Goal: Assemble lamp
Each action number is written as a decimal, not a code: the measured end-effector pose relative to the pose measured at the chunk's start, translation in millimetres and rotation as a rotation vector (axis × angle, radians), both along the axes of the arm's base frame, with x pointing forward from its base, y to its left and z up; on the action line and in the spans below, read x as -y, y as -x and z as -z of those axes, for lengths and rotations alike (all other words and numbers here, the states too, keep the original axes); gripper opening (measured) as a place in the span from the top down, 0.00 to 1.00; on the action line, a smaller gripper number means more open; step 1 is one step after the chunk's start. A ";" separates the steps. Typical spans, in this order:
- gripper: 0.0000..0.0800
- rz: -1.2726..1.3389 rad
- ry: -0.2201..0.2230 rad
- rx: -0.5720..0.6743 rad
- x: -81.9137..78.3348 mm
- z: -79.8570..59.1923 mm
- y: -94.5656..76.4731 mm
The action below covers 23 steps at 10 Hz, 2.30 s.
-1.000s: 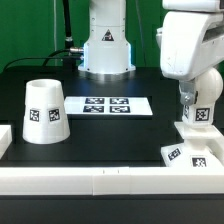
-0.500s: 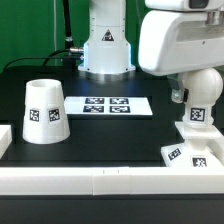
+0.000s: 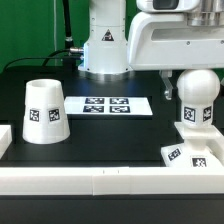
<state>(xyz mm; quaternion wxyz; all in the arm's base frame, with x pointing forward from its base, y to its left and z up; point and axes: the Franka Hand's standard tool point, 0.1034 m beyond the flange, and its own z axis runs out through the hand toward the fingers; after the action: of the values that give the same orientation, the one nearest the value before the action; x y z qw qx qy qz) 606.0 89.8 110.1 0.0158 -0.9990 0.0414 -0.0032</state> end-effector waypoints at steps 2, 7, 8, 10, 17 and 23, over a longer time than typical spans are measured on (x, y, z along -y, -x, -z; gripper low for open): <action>0.28 0.089 -0.003 -0.003 -0.2 0.0 0.0; 0.28 0.570 -0.039 -0.034 -2.0 0.5 1.4; 0.28 0.674 -0.049 -0.045 -3.2 0.6 1.8; 0.28 0.892 -0.067 -0.071 -6.2 0.9 2.5; 0.15 1.141 -0.093 -0.121 -14.8 0.8 1.7; 0.13 0.709 -0.102 -0.085 -15.6 0.3 1.6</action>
Offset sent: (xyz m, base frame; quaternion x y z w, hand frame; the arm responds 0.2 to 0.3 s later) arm 0.0000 0.0000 0.0000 0.0000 0.0000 0.1296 0.9916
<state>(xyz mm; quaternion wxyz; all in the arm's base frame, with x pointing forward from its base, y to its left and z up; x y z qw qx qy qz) 604.4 105.4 109.8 0.0620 -0.9196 0.3863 0.0350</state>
